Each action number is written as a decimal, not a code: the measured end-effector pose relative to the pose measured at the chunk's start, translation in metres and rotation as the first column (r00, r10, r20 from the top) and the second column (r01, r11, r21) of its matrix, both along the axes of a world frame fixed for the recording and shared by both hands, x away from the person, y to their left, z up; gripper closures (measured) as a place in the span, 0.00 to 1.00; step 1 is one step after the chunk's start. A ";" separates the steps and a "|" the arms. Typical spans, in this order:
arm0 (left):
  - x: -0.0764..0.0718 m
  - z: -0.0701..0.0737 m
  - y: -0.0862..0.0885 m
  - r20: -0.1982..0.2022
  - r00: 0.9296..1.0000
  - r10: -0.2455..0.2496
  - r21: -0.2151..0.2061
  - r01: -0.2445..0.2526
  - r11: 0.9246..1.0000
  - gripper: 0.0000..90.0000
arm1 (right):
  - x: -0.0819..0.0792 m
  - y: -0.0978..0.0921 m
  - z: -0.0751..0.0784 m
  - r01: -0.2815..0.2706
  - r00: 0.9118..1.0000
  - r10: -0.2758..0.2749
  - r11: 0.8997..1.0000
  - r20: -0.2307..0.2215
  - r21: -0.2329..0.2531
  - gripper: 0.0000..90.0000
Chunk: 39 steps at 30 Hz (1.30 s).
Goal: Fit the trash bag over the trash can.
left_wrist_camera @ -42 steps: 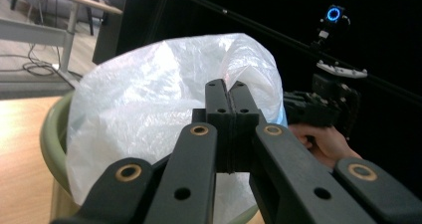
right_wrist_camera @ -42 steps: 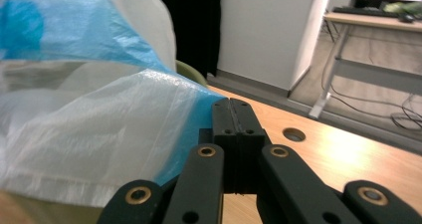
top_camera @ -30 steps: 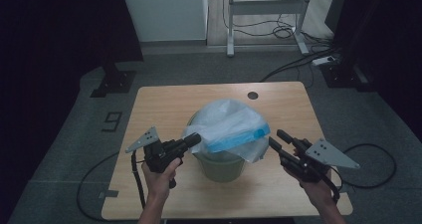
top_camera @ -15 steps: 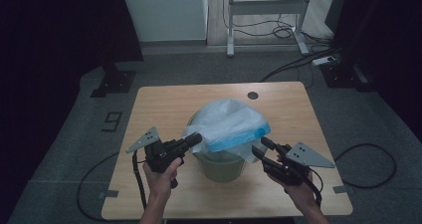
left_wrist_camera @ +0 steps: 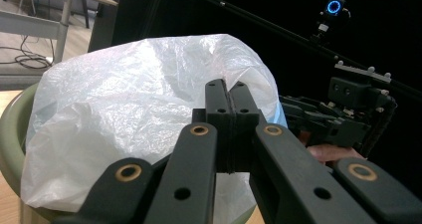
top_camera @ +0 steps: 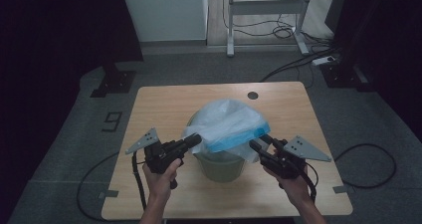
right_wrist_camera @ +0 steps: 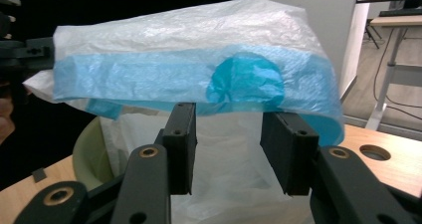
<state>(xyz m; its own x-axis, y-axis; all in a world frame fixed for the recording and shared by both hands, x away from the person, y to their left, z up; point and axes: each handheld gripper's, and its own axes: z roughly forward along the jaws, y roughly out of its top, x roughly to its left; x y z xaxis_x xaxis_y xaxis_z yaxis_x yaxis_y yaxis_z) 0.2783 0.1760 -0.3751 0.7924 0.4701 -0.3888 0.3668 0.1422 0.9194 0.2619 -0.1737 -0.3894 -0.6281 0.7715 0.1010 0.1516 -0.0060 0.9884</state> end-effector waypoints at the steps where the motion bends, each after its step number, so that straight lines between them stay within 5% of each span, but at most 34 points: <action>1: 0.000 0.000 0.000 0.001 1.000 -0.001 -0.001 0.001 1.000 0.99 | 0.001 0.000 0.000 0.004 1.000 -0.004 1.000 0.000 -0.001 0.63; 11: 0.000 -0.003 -0.002 -0.001 1.000 -0.013 0.014 0.013 1.000 0.99 | 0.004 -0.005 0.006 0.034 0.999 -0.034 0.998 0.009 0.057 0.68; 19: -0.003 -0.006 -0.005 0.003 1.000 -0.028 0.050 0.027 0.998 0.99 | 0.006 -0.005 0.013 0.006 1.000 -0.008 0.995 0.021 0.097 0.95; 25: -0.010 0.001 -0.006 0.043 0.998 -0.041 0.084 0.037 0.996 0.77 | 0.006 -0.004 0.015 0.010 1.000 -0.011 0.999 0.026 0.049 0.99; 31: -0.021 0.018 -0.012 0.123 0.992 0.010 0.166 -0.031 0.986 0.51 | 0.005 -0.004 0.017 0.020 0.999 -0.020 1.000 0.032 0.000 0.99; 39: -0.014 0.033 -0.033 0.133 0.990 -0.042 0.302 0.000 0.953 0.46 | 0.001 -0.001 0.030 0.005 0.998 -0.003 1.000 0.069 -0.027 0.99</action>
<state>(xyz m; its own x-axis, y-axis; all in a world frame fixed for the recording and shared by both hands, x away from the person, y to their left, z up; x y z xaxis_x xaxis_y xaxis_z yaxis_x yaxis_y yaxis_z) 0.2640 0.1427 -0.3421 0.8389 0.5310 -0.1194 0.2346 -0.1548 0.9597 0.2627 -0.1750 -0.3591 -0.6298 0.7759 0.0368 0.0830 0.0201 0.9963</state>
